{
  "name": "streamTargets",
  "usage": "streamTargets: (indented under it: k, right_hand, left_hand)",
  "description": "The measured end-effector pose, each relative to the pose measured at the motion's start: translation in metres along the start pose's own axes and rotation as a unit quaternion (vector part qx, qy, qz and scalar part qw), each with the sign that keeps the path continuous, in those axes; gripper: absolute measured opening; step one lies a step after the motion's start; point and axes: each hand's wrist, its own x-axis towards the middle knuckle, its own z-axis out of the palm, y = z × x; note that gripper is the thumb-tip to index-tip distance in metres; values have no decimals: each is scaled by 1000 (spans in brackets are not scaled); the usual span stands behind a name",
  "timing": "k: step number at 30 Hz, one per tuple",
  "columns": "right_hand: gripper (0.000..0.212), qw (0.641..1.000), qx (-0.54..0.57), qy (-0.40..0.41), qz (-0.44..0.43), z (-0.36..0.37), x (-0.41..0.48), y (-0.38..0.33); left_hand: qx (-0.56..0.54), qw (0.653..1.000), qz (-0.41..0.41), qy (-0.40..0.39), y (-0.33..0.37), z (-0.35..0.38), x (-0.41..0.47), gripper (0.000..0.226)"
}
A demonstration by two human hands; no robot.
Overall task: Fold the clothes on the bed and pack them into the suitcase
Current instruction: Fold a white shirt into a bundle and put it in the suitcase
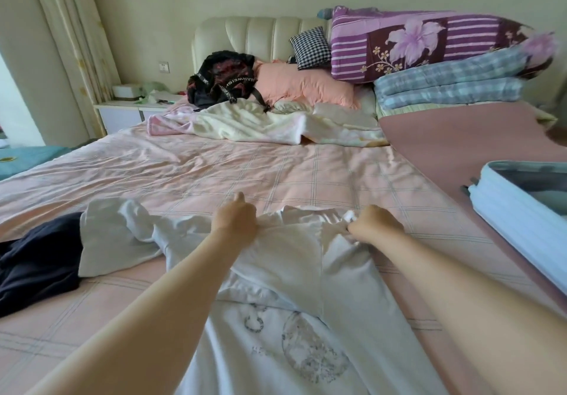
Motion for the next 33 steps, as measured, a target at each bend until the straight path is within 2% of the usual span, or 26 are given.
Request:
streamTargets:
  k: [2,4,6,8,11,12,14,15,16,17,19,21,22,24,26,30,33]
  right_hand:
    - [29,997,59,28,33,-5,7,-3]
    - [29,978,190,48,77,-11,18,-9]
    - [29,932,339,47,121,-20,36,-15]
    - [36,901,407,75,131,-18,65,-12]
    - [33,925,356,118,66,-15,75,-15]
    - [41,937,334,97,28,-15,63,-19]
    - [82,948,317,-7,-23,-3,48,-21]
    - [94,957,283,-47,-42,2,41,-21]
    - [95,970,226,-57,-73,9,35,-20]
    - [90,981,156,-34,-109,16,30,-18]
    - [75,975,57,44,-209,27,16,-14]
    - [63,951,35,70,-301,37,2,-10]
    - [60,946,19,51,-321,41,-6,-8]
    - [62,949,-33,-17,-313,46,-18,-5]
    - [66,954,-69,-58,-286,43,-29,-1]
    - [70,958,-77,-62,-270,25,-60,11]
    - [69,959,-56,-66,-272,9,-95,25]
  left_hand:
    - [36,998,-13,45,4,-8,6,31]
    - [56,996,-41,53,5,-15,13,33]
    - [14,995,-81,55,4,-22,22,30]
    - [-64,988,-113,85,2,-27,30,29]
    - [-174,974,-132,67,3,-25,43,41]
    - [-211,968,-128,31,6,-22,45,46]
    - [-235,964,-112,-51,14,-12,42,55]
    - [-229,967,-103,-51,17,-7,39,55]
    - [-239,967,-83,-7,19,-3,35,53]
    - [-263,961,-51,64,20,-2,28,50]
    - [-261,945,97,172,21,1,12,48]
    - [-187,942,245,135,18,5,-6,57]
    - [-141,949,269,80,16,8,-14,63]
    - [-46,968,244,-38,4,18,-24,67]
    - [-2,977,198,-81,-6,21,-29,67]
    - [11,987,143,-71,3,3,-49,58]
    - [-85,980,181,-1,35,-14,-84,50]
